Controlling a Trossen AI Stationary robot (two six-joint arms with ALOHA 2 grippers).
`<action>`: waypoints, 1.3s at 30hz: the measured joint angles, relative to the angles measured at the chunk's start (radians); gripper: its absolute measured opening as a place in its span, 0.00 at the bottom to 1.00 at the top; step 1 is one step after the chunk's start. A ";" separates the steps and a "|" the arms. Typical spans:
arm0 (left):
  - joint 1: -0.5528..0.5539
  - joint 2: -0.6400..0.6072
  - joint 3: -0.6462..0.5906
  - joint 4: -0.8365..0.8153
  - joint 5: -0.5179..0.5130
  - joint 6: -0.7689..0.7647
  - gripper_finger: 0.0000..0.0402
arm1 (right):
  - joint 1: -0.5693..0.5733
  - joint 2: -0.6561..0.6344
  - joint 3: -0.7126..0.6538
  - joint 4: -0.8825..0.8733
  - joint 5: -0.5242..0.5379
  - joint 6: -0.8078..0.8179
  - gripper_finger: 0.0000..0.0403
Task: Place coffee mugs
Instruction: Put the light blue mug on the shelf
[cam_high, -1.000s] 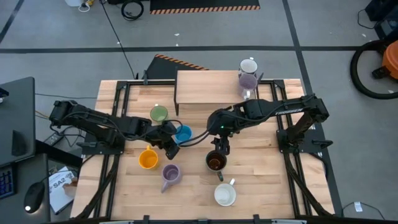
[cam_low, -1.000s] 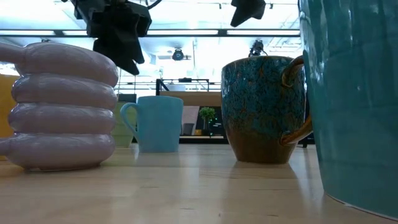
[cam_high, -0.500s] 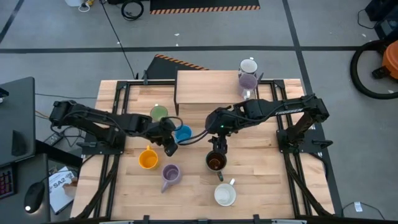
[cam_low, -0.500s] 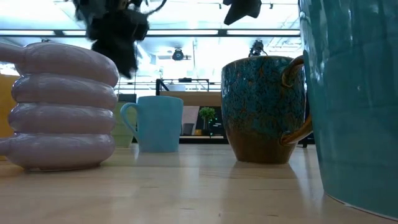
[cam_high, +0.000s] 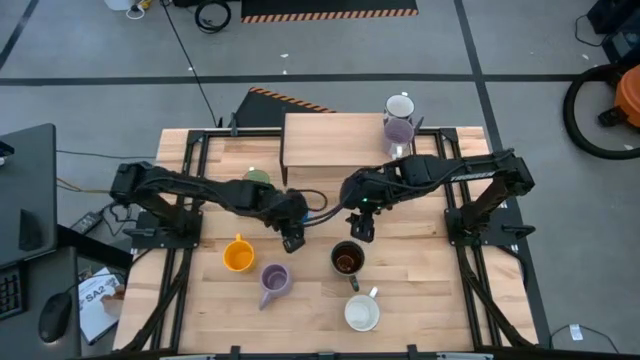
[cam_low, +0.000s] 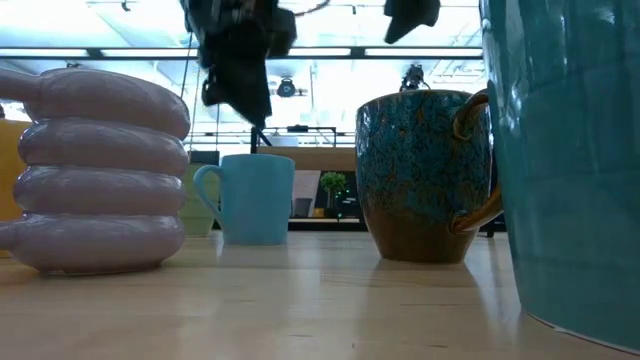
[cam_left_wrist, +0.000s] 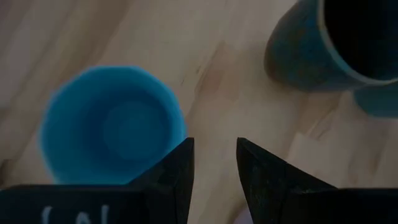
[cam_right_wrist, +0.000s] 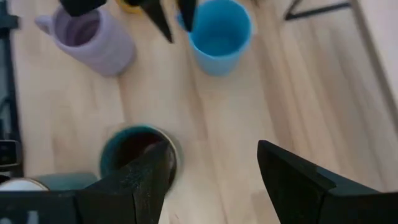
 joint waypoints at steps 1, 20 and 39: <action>0.000 0.013 0.000 0.004 0.000 0.001 0.31 | 0.002 -0.007 0.000 -0.014 0.016 0.008 0.61; 0.000 0.081 -0.008 0.016 -0.078 0.106 0.31 | 0.009 -0.042 0.000 0.005 0.045 0.014 0.61; -0.001 0.079 -0.008 -0.017 0.071 0.411 0.04 | 0.011 -0.042 0.000 0.005 0.042 0.035 0.61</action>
